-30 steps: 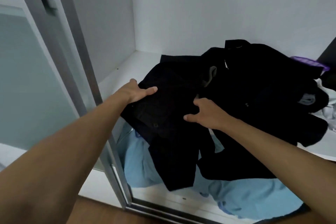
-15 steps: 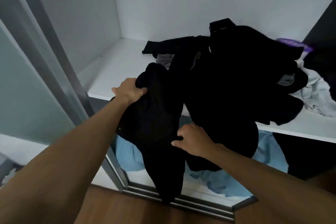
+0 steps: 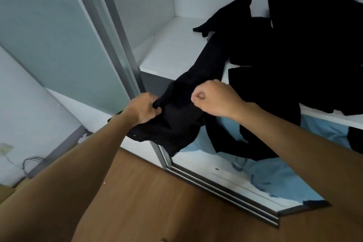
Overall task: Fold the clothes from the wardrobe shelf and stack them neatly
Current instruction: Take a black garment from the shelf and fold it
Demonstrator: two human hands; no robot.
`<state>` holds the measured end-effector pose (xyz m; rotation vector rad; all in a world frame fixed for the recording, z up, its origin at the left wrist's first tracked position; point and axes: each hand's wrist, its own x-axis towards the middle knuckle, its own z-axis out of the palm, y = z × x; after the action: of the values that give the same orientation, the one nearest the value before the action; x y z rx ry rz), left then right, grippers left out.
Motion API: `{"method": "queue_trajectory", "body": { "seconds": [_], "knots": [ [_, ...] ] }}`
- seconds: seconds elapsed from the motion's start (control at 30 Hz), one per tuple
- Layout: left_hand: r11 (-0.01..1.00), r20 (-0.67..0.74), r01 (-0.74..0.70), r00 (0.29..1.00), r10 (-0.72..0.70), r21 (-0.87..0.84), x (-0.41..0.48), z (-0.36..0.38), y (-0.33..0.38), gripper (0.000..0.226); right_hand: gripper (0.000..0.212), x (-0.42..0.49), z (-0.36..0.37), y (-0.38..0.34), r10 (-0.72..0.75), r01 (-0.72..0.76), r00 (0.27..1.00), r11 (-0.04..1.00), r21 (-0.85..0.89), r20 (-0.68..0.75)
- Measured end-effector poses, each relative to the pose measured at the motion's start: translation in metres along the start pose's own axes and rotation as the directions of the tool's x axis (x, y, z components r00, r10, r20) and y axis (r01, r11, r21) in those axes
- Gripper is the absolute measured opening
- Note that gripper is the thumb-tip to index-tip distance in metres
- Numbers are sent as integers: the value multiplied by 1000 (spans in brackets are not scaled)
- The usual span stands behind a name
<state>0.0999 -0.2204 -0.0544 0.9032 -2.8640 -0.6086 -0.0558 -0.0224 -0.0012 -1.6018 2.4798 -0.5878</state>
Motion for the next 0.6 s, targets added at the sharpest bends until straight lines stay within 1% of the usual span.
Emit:
{"method": "queue_trajectory", "body": {
  "seconds": [0.07, 0.17, 0.23, 0.37, 0.43, 0.47, 0.5, 0.53, 0.6],
  "knots": [
    [999, 38, -12, 999, 10, 52, -15, -7, -12, 26, 17, -2, -5, -12, -27, 27, 999, 1000, 6, 42],
    [996, 36, -54, 998, 52, 77, -37, -16, -29, 35, 17, -8, -1, -28, -58, 61, 996, 998, -34, 70],
    [992, 39, -83, 996, 80, 99, -54, -26, -37, 36, 29, -9, 6, -42, -82, 86, 994, 995, -55, 72],
    [975, 90, -171, 983, 159, 140, -95, -53, -54, 21, 62, -1, 30, -94, -150, 165, 982, 978, -128, 119],
    [967, 113, -198, 977, 181, 160, -116, -65, -68, 11, 79, 4, 48, -130, -180, 216, 968, 953, -211, 176],
    [964, 129, -208, 974, 188, 168, -126, -71, -77, 9, 83, 6, 58, -149, -187, 240, 958, 938, -252, 216],
    [962, 143, -216, 971, 193, 167, -137, -76, -86, 8, 82, 7, 70, -167, -187, 260, 947, 925, -279, 262],
    [962, 151, -221, 969, 197, 159, -147, -81, -97, 9, 73, 8, 81, -182, -184, 274, 934, 919, -284, 306],
    [966, 144, -224, 968, 206, 127, -165, -90, -119, 10, 45, 8, 105, -209, -165, 267, 917, 930, -252, 363]
  ]
}}
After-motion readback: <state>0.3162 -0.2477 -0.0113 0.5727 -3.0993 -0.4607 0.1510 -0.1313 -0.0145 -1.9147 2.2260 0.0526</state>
